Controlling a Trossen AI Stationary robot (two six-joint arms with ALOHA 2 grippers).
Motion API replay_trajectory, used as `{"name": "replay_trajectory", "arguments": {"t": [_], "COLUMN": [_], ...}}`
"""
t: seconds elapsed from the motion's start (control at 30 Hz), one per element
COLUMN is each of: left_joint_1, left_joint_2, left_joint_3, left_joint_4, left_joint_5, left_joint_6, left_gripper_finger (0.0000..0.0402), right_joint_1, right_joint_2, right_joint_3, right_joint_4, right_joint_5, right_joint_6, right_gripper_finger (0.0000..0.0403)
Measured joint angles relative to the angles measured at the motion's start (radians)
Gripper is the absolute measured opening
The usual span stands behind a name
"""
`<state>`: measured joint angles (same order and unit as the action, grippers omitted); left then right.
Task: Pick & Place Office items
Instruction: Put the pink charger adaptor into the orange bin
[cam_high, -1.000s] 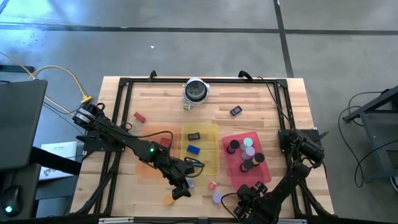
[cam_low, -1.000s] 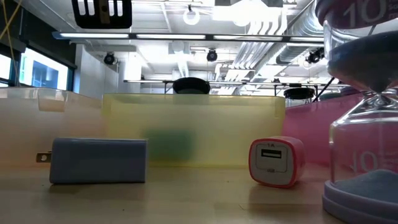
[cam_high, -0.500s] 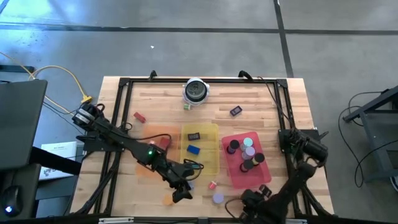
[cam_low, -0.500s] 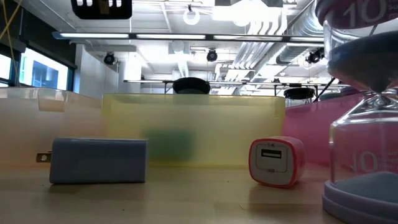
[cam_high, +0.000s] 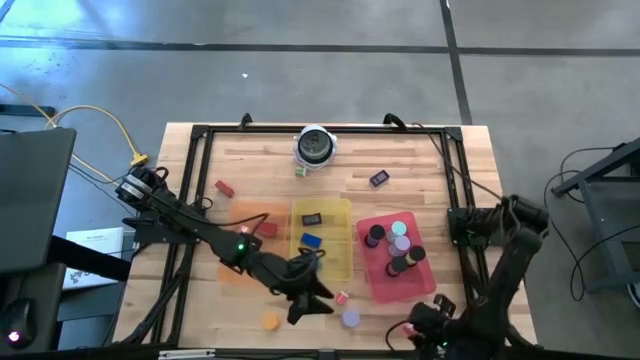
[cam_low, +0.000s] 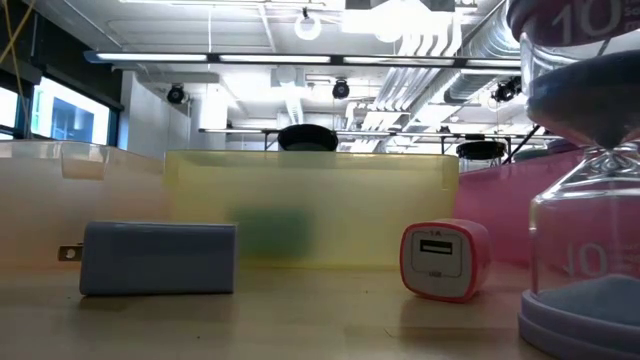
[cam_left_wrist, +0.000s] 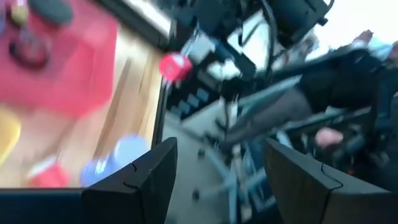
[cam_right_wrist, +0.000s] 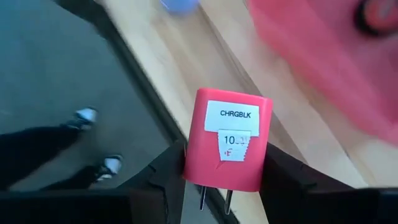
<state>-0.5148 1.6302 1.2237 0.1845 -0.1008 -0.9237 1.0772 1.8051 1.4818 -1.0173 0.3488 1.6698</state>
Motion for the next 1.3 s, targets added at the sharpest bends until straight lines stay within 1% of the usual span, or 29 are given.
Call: {"name": "replay_trajectory", "arguments": {"t": [0.1,0.2,0.3,0.4,0.47,0.57,0.7,0.8,0.93,1.07,1.3], "left_joint_1": [0.000,0.000,0.000,0.000,0.004,0.004,0.004,0.004,0.004,0.000,0.013], "left_joint_2": [0.000,0.000,0.000,0.000,0.000,0.000,0.000,0.000,0.000,0.000,0.000], "left_joint_3": [0.000,0.000,0.000,0.000,0.000,0.000,0.000,0.000,0.000,0.000,0.000], "left_joint_4": [0.081,0.150,0.190,0.219,0.229,0.242,0.282,0.323,0.388,0.401,0.399], "left_joint_5": [-0.061,-0.098,-0.107,-0.107,-0.107,-0.108,-0.112,-0.125,-0.166,-0.169,-0.168], "left_joint_6": [0.044,0.126,0.223,0.289,0.335,0.439,0.690,0.865,1.091,1.298,1.328], "left_gripper_finger": [0.0227,0.0227,0.0227,0.0227,0.0227,0.0227,0.0227,0.0227,0.0227,0.0227,0.0227], "right_joint_1": [0.004,0.001,-0.020,-0.053,-0.085,-0.126,-0.189,-0.223,-0.270,-0.309,-0.355], "right_joint_2": [-0.071,-0.135,-0.183,-0.221,-0.238,-0.255,-0.266,-0.265,-0.265,-0.274,-0.295], "right_joint_3": [0.000,0.000,0.000,0.000,0.000,0.001,0.001,0.000,0.000,0.000,0.000], "right_joint_4": [0.020,0.106,0.217,0.334,0.415,0.493,0.567,0.603,0.611,0.610,0.604], "right_joint_5": [0.105,0.247,0.367,0.435,0.458,0.453,0.381,0.330,0.269,0.219,0.161], "right_joint_6": [-0.032,-0.121,-0.279,-0.452,-0.568,-0.694,-0.781,-0.825,-0.837,-0.856,-0.889], "right_gripper_finger": [0.0148,0.0148,0.0148,0.0148,0.0148,0.0148,0.0148,0.0148,0.0148,0.0148,0.0147]}}
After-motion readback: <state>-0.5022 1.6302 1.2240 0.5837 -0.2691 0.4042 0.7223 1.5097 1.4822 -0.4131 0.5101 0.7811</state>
